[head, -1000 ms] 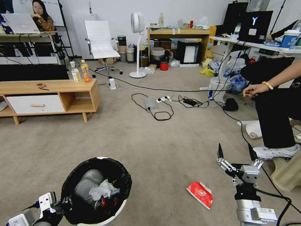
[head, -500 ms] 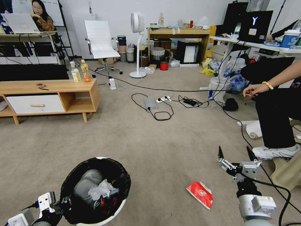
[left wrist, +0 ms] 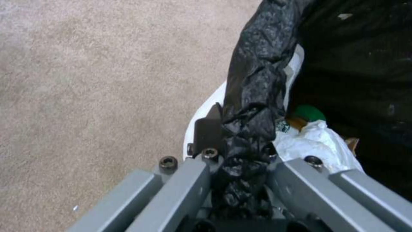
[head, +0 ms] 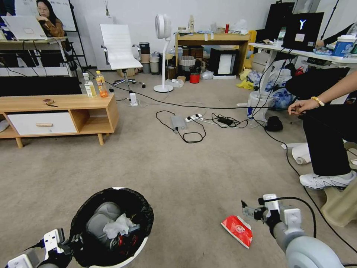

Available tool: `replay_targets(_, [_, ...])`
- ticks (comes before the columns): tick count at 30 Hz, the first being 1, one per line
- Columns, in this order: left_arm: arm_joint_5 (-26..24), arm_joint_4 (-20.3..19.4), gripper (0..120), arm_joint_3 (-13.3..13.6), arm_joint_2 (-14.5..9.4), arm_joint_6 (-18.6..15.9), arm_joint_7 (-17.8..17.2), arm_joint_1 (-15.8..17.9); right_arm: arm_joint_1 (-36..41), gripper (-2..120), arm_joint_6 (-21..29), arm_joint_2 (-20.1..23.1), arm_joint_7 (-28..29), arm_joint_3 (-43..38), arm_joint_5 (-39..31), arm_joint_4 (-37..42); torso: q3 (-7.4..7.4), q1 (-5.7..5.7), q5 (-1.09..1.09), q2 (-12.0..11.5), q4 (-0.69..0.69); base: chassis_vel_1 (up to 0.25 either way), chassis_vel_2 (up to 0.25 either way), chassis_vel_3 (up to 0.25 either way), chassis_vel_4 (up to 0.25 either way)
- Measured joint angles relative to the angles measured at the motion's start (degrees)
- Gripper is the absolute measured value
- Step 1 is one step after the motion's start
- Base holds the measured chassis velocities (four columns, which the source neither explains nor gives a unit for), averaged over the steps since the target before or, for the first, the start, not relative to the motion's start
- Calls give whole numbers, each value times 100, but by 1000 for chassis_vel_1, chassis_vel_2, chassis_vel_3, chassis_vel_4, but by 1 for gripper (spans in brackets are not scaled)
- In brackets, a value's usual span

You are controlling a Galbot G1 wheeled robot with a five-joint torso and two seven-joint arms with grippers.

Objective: Pick up the trash bin and place the garbage on the floor into it.

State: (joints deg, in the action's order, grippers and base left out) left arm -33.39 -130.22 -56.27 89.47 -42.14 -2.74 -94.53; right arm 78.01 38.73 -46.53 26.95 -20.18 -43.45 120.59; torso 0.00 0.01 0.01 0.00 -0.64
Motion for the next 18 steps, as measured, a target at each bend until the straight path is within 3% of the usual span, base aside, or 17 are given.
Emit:
replay_targets(8, [16,48,1,-33,14,8,7,-7,-511,100,-242,276,-312,901,840,-1138,0,0,0,0,0,0,0,0,0])
replay_targets(18, [28,172,1,-33,12,23,13,38,-931,100,-517,274,-681,1500,1114,-1769,0,0,-2,0,0,0,0,0,0])
